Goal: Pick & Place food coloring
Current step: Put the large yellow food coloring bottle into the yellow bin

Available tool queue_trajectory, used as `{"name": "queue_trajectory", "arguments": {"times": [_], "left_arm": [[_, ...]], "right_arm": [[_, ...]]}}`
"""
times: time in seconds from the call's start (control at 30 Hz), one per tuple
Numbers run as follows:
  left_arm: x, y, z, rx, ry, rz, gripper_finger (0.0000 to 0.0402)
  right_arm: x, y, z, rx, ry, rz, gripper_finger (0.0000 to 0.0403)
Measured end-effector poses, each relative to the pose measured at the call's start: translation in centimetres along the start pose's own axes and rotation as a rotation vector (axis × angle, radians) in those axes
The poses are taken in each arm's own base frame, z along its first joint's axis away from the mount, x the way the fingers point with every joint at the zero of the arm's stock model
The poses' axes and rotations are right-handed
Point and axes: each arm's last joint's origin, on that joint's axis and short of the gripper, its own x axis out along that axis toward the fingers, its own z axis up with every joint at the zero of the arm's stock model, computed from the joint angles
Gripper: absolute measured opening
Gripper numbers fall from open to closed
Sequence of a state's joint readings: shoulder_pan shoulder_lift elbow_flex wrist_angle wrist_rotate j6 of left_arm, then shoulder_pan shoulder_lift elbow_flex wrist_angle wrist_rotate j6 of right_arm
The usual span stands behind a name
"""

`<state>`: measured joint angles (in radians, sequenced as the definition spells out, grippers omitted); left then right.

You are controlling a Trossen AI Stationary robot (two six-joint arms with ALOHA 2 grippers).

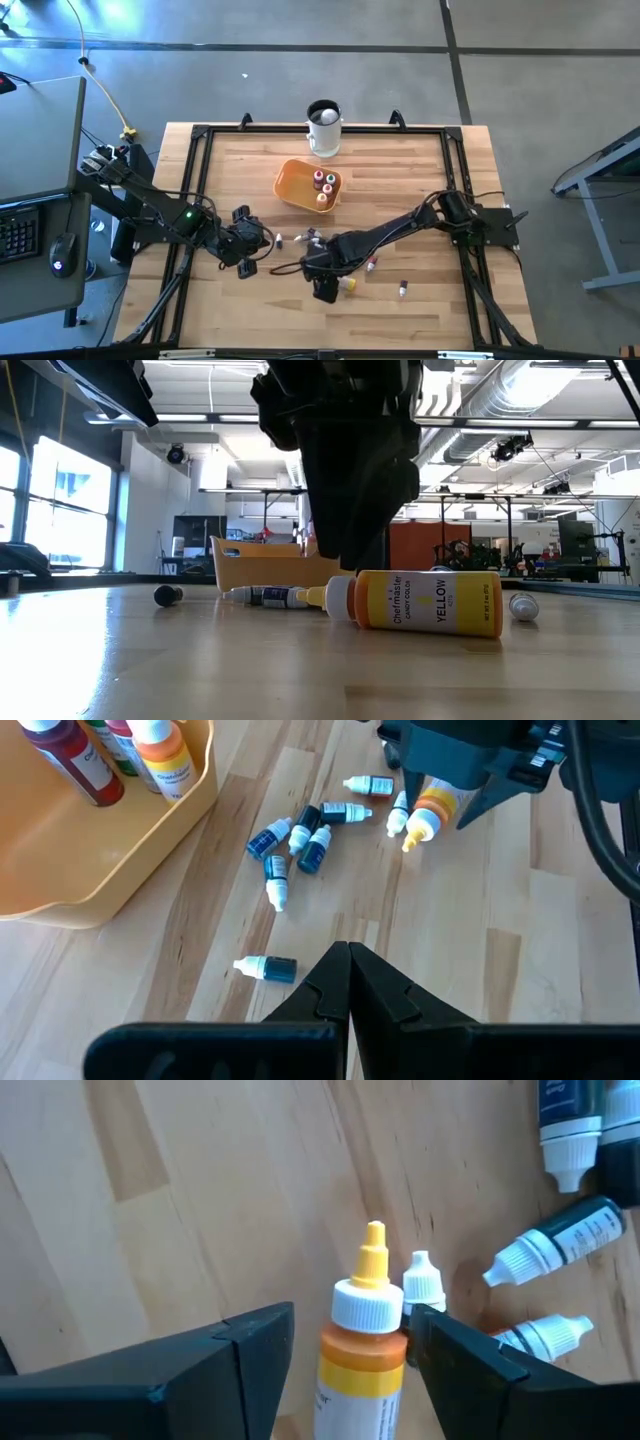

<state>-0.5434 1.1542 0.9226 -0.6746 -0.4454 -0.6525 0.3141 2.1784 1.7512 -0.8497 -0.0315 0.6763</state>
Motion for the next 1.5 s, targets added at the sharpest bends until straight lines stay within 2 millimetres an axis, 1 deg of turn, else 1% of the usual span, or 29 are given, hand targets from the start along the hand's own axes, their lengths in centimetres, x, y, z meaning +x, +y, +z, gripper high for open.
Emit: {"name": "queue_trajectory", "arguments": {"times": [0.1,0.33,0.7,0.93,1.1,1.5], "left_arm": [[0.0,0.0,0.0,0.0,0.0,0.0,0.0],[0.0,0.0,0.0,0.0,-0.001,0.0,0.0],[0.0,0.0,0.0,-0.001,-0.002,-0.002,0.0],[0.0,0.0,0.0,-0.002,-0.004,-0.003,0.0],[0.0,0.0,0.0,-0.002,-0.004,-0.003,0.0],[0.0,-0.3,0.4,-0.02,-0.033,-0.027,0.0]], "right_arm": [[0.1,0.0,0.0,0.0,0.0,-0.001,0.0197],[1.3,-0.2,-0.1,-0.002,0.019,-0.021,0.0197],[2.0,-0.2,0.0,-0.027,0.016,-0.041,0.0196],[2.0,-0.2,-0.1,-0.025,0.037,-0.029,0.0175],[2.9,-0.5,-0.4,-0.024,0.067,-0.051,0.0156],[3.2,-0.8,-0.2,-0.042,0.062,-0.064,0.0137]]}}
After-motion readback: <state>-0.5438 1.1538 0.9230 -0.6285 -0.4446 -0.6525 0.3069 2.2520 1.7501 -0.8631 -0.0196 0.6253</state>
